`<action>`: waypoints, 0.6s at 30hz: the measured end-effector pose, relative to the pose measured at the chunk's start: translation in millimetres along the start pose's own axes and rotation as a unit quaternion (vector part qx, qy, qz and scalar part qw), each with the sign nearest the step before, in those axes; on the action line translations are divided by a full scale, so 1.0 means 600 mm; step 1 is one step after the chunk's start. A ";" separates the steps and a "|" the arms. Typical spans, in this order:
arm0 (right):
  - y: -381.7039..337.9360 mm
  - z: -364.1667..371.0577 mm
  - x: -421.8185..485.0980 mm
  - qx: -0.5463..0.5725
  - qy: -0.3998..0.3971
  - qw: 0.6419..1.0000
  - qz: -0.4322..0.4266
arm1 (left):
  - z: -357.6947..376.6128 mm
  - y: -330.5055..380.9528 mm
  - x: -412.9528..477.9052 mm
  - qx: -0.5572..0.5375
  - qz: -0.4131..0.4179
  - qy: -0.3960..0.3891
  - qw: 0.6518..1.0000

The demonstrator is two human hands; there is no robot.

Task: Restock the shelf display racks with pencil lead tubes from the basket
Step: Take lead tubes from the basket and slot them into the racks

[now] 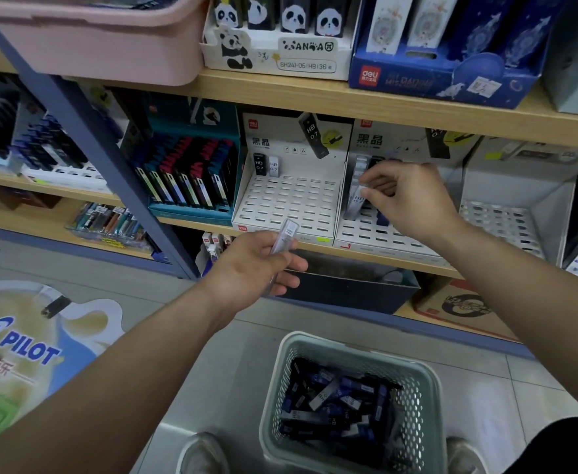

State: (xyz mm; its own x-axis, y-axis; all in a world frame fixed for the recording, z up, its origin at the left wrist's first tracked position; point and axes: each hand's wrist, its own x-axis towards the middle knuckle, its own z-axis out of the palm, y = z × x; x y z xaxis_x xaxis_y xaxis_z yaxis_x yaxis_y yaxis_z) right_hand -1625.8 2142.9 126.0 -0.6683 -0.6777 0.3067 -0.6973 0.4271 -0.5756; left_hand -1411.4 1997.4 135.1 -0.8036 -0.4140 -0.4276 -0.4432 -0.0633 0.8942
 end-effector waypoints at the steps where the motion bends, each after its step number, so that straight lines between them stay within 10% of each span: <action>1: 0.001 0.001 0.002 -0.005 0.002 1.000 0.001 | 0.000 0.000 0.000 -0.001 0.000 -0.001 1.000; 18: 0.013 0.017 -0.002 -0.124 -0.008 0.991 -0.057 | 0.003 -0.002 0.013 0.006 -0.002 0.029 1.000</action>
State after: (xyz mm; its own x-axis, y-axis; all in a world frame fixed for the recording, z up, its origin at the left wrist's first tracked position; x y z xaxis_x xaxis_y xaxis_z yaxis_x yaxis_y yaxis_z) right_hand -1627.7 2141.1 113.1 -0.5783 -0.7385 0.3467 -0.8119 0.4789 -0.3339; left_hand -1417.5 1995.8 130.4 -0.7780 -0.4653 -0.4222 -0.4514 -0.0534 0.8907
